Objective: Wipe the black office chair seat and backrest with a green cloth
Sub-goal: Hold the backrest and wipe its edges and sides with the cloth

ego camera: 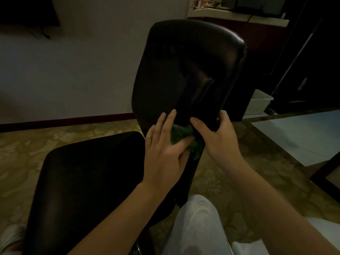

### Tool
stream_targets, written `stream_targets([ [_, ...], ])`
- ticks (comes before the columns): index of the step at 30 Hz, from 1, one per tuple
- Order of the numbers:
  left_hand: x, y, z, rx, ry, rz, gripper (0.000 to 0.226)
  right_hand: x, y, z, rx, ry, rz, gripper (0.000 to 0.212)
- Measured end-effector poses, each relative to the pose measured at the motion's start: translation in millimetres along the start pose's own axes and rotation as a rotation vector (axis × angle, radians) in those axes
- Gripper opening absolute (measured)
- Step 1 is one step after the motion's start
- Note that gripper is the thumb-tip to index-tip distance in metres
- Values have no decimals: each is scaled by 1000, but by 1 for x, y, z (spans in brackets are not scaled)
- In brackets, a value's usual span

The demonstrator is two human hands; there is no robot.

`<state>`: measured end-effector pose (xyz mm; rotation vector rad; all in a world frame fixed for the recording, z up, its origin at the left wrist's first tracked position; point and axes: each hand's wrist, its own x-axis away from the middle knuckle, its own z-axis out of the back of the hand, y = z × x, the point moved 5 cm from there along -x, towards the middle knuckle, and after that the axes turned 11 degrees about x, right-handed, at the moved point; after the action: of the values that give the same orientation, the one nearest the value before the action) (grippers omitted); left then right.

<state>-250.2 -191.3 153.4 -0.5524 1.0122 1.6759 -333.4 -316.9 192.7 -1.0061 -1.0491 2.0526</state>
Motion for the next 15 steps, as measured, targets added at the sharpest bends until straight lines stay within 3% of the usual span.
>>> stream_targets([
  [9, 46, -26, -27, -79, -104, 8, 17, 3, 4, 0, -37, -32, -17, 42],
  [15, 45, -24, -21, -82, -83, -17, 20, 3, 6, 1, -61, -58, -8, 43],
])
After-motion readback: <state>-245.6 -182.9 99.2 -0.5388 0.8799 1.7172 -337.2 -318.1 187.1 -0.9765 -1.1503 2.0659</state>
